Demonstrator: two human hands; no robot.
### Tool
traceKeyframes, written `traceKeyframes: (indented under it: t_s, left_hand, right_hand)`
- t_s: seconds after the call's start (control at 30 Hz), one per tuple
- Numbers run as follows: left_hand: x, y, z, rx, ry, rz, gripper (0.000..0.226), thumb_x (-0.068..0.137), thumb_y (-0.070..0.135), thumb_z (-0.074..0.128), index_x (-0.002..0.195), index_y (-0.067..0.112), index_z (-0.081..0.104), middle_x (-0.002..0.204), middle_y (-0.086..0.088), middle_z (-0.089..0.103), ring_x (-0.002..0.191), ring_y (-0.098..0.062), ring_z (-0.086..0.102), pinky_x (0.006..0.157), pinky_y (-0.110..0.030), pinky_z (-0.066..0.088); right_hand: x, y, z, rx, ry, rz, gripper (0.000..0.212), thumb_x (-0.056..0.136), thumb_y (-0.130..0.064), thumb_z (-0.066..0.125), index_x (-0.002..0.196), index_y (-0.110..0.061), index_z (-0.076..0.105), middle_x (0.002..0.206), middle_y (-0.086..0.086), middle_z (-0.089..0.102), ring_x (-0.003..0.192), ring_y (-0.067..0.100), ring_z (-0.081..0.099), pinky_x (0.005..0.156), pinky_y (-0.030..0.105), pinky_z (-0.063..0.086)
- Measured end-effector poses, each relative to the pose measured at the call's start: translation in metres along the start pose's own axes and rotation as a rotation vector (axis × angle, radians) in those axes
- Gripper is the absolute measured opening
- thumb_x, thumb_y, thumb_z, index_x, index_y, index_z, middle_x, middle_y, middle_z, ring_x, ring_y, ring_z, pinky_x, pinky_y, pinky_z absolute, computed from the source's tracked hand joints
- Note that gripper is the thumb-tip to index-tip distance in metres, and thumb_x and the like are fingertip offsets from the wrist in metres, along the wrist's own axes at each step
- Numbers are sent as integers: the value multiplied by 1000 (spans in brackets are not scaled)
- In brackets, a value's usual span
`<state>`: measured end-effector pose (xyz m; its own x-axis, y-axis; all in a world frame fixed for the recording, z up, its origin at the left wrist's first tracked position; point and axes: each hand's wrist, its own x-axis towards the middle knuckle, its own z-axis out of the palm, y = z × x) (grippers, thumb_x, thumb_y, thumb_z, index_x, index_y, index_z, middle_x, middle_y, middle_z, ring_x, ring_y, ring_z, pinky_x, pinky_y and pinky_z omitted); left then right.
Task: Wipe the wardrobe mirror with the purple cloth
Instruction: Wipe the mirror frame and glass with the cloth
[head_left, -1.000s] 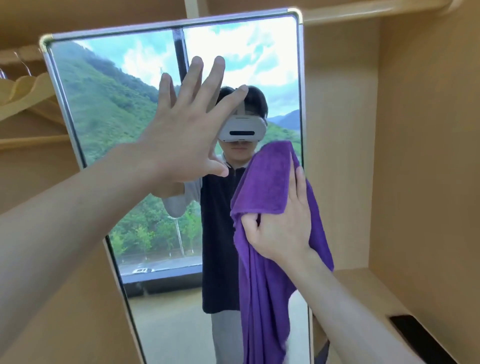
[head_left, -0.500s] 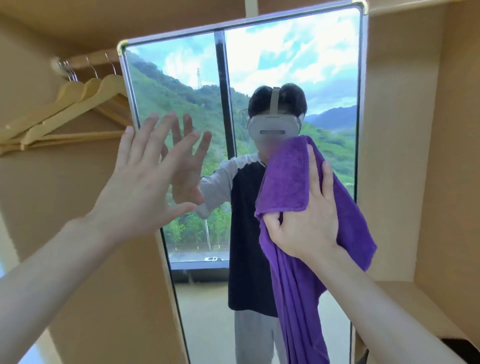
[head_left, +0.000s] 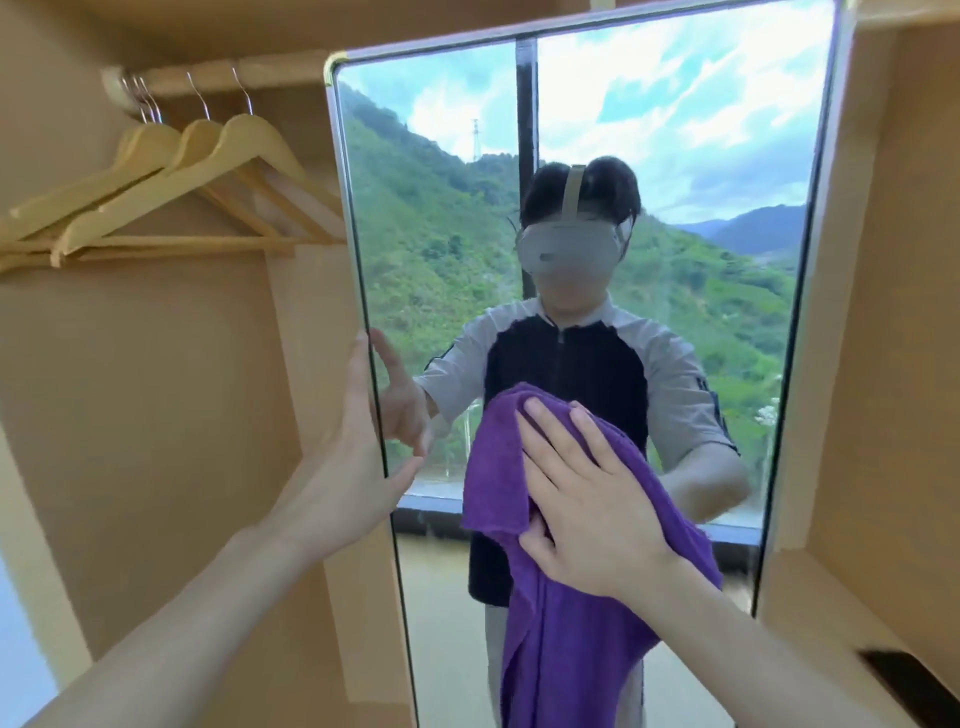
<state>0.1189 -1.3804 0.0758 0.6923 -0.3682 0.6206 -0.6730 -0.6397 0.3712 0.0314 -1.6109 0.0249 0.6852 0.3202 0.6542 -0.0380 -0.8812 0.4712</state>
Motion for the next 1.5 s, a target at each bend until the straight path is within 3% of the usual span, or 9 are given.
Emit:
traceKeyframes:
  t_s: [0.07,0.17,0.37,0.5,0.77,0.97,1.17,1.27,1.5]
  left_hand:
    - [-1,-5,4,-54,-55,-10,119,87,32,72,144,55,-30,93,-11,62,53,-23,62,52,-40,53]
    - [-1,-4,4,-109,-48,-23,119,89,28,72,145,55,-30,116,-15,65,51,-15,59,46,-31,43]
    - [1,-14,5,-334,-49,53,118,88,16,73,149,53,-20,93,25,62,74,0,64,59,-20,43]
    - [3,-20,0,-413,-70,92,110,86,17,73,153,49,-9,83,12,61,66,-18,60,66,-39,54]
    - [-2,-25,-21,-576,-256,168,109,79,-14,51,156,45,1,145,44,30,132,8,45,99,-10,43]
    - [-1,-25,-24,-545,-352,24,115,84,-4,55,144,67,-12,111,37,54,98,-36,66,80,-56,57]
    - [0,-21,-21,-616,-306,55,112,82,-8,51,146,66,-3,123,36,55,113,-27,62,99,-55,50]
    - [-3,-17,-26,-597,-326,26,108,85,-7,49,139,72,-2,118,32,46,90,-1,60,89,-26,53]
    - [-10,-20,-27,-586,-320,7,95,89,1,53,149,57,6,115,23,51,91,-19,63,87,-34,57]
  right_hand:
    - [-11,2,2,-17,0,54,74,81,-37,54,143,2,48,161,12,21,155,29,11,125,51,13]
    - [-3,4,-5,10,62,206,69,74,-34,53,131,6,50,157,15,35,153,27,13,124,51,14]
    - [75,-14,-32,81,147,286,80,87,-39,47,156,-3,27,165,13,21,156,27,1,126,51,5]
    - [120,-34,-43,48,177,229,76,93,-44,41,157,-6,24,166,12,21,156,28,3,125,51,6]
    - [111,-74,-17,18,116,157,75,92,-36,43,157,-5,21,165,13,21,156,29,1,126,51,2]
    - [63,-88,16,-29,-17,41,78,93,-37,51,158,-4,22,167,14,16,156,29,2,126,48,1]
    - [122,-54,-25,-7,147,106,76,92,-30,49,158,-4,20,167,11,15,156,26,3,126,47,7]
    - [167,-31,-59,13,242,176,73,96,-31,43,158,-4,17,167,10,15,156,25,4,126,46,5]
    - [176,-48,-63,87,281,305,71,97,-33,35,158,-2,16,167,13,14,156,27,1,126,49,6]
